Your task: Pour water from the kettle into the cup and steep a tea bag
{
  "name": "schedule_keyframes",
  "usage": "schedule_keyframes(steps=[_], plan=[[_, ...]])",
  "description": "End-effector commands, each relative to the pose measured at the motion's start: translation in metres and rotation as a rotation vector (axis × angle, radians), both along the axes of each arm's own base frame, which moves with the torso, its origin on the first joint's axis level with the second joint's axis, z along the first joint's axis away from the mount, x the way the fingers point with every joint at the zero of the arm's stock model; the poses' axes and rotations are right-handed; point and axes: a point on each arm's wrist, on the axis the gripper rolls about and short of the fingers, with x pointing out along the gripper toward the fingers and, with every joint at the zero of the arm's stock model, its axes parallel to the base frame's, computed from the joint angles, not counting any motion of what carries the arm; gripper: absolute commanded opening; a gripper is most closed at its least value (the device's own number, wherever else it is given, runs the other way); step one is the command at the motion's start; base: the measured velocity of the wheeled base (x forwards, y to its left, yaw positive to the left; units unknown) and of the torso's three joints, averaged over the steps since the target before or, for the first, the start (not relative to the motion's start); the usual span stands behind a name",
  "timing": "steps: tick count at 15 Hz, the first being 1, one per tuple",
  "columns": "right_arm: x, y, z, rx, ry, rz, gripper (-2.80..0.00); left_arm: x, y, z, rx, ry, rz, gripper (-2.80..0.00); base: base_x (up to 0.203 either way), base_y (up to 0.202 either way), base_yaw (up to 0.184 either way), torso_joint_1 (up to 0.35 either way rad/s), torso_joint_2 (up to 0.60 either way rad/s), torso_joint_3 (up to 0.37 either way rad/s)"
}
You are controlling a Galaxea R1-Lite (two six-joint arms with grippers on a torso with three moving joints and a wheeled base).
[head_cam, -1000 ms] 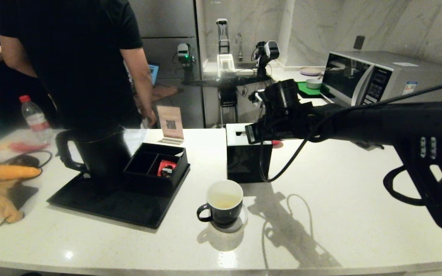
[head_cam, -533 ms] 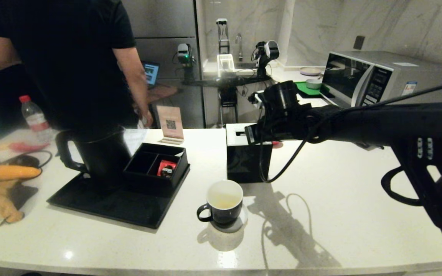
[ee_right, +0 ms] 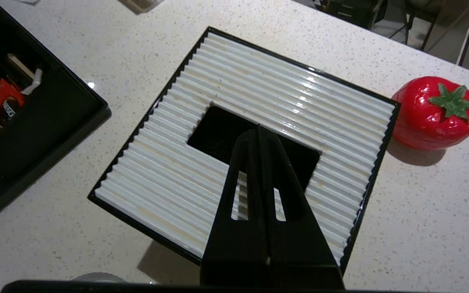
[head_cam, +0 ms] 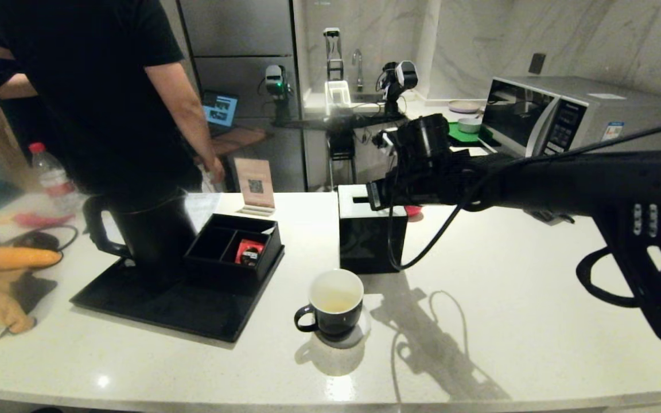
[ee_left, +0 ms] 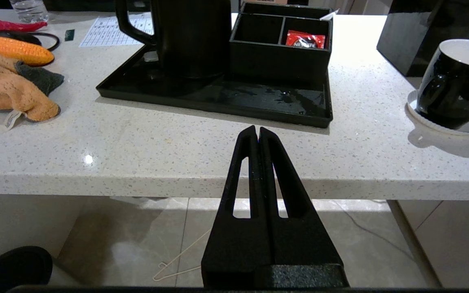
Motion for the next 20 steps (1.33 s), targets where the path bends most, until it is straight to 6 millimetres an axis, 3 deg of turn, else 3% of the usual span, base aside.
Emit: schedule_keyframes(steps=[1, 8, 12, 15, 20], plan=[[-0.005, -0.003, 0.014, 0.013, -0.025, 0.0, -2.8, 0.0, 0.0, 0.0, -0.001, -0.001, 0.001, -2.8, 0.0, 0.0, 0.0, 0.0, 0.0, 0.0], [-0.03, -0.026, 0.059, 0.052, -0.086, -0.019, -2.8, 0.0, 0.0, 0.0, -0.001, -0.001, 0.001, -2.8, 0.0, 0.0, 0.0, 0.0, 0.0, 0.0], [-0.065, -0.063, 0.074, 0.026, -0.048, -0.059, -2.8, 0.0, 0.0, 0.0, -0.001, -0.001, 0.001, -2.8, 0.0, 0.0, 0.0, 0.0, 0.0, 0.0], [-0.102, -0.101, 0.065, -0.025, 0.05, -0.11, -2.8, 0.0, 0.0, 0.0, -0.001, -0.001, 0.001, -2.8, 0.0, 0.0, 0.0, 0.0, 0.0, 0.0], [-0.178, -0.178, 0.029, -0.054, 0.145, -0.276, -2.8, 0.0, 0.0, 0.0, -0.001, -0.001, 0.001, -2.8, 0.0, 0.0, 0.0, 0.0, 0.0, 0.0]])
